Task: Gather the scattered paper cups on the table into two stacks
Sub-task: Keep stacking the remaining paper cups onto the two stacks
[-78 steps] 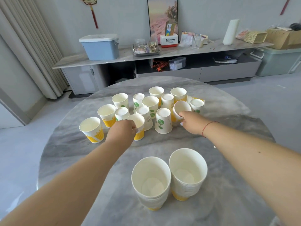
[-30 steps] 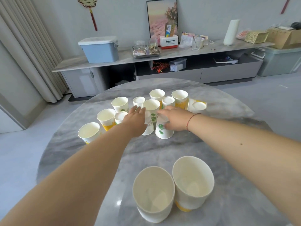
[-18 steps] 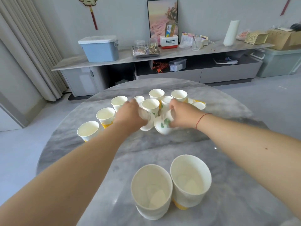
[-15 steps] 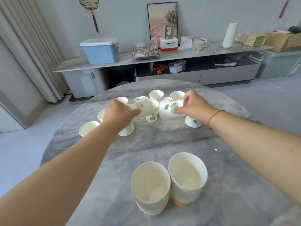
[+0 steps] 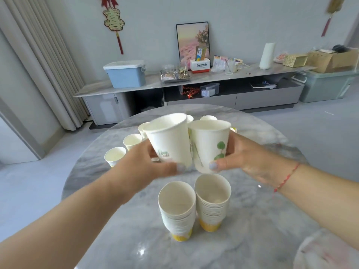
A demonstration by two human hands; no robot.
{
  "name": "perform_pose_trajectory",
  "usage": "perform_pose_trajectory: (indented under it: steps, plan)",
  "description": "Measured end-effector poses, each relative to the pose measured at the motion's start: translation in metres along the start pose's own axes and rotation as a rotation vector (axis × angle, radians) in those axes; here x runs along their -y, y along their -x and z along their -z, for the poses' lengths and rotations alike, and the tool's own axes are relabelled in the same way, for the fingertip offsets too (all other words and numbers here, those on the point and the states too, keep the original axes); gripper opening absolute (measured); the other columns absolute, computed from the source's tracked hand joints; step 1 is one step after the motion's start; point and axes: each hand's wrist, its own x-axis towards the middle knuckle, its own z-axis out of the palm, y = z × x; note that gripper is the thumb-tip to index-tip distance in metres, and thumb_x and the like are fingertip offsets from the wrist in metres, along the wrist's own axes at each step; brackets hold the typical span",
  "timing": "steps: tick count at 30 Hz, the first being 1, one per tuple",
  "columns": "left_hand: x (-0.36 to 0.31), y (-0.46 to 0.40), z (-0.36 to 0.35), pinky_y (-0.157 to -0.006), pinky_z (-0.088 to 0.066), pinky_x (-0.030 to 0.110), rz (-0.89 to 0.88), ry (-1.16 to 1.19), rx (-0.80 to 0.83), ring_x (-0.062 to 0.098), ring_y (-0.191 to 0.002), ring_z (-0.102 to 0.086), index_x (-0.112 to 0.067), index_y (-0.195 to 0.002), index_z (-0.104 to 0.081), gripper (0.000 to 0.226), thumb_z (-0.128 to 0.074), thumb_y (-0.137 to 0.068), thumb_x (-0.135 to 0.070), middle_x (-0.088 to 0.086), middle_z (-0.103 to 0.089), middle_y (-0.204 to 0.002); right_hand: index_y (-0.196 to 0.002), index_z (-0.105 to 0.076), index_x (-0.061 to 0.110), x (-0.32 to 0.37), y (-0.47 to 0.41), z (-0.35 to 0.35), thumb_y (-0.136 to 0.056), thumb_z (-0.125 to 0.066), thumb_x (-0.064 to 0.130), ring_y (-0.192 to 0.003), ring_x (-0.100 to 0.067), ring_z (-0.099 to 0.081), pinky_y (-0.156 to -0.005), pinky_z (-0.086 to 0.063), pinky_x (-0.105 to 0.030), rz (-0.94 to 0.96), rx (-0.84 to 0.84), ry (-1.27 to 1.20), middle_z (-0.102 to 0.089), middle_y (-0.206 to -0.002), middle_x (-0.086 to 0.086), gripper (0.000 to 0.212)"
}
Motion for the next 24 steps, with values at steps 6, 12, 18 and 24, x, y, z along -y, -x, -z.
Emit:
perform_pose_trajectory:
  steps: [6,12,18,24]
  plan:
    - [0.038,0.029,-0.005,-0.107,-0.041,0.040,0.075,-0.350,0.077,0.002,-0.122,-0.050,-0.052,-0.118,-0.048,0.092,-0.086,-0.034,-0.060,-0.019,-0.059,-0.125,-0.123,-0.041,0.038,-0.028,0.034,-0.003,-0.029,-0.078,0.072,-0.110,0.018,-0.049,-0.093,-0.039,-0.011,-0.076,0.002,0.299,-0.055,-0.121,0.023,0.106]
    - [0.051,0.032,0.021,-0.115,-0.027,0.034,0.206,-0.386,0.194,-0.001,-0.137,-0.027,-0.050,-0.141,-0.020,0.125,-0.060,-0.030,-0.091,-0.027,-0.029,-0.146,-0.132,-0.037,0.031,-0.016,0.034,0.009,-0.043,-0.058,0.087,-0.110,0.020,-0.047,-0.084,-0.040,-0.002,-0.120,-0.053,0.177,-0.051,-0.130,0.016,0.107]
    - [0.042,-0.012,0.035,-0.107,-0.022,0.028,0.200,-0.172,-0.018,0.002,-0.133,-0.027,-0.047,-0.133,-0.039,0.064,-0.035,-0.076,-0.077,-0.026,-0.034,-0.141,-0.130,-0.046,0.018,-0.030,-0.027,0.027,-0.089,-0.055,0.035,-0.120,-0.011,-0.049,-0.090,-0.037,-0.023,-0.177,-0.208,0.380,-0.053,-0.127,0.003,0.045]
    - [0.086,-0.084,0.054,-0.111,-0.029,0.046,0.258,-0.774,-0.208,0.028,-0.139,-0.019,-0.028,-0.145,-0.026,0.070,-0.054,-0.085,-0.052,-0.006,-0.026,-0.154,-0.126,-0.049,0.021,-0.064,-0.107,0.032,-0.085,-0.061,0.040,-0.104,-0.009,-0.052,-0.091,-0.042,-0.025,-0.165,-0.201,0.645,-0.052,-0.133,0.003,0.047]
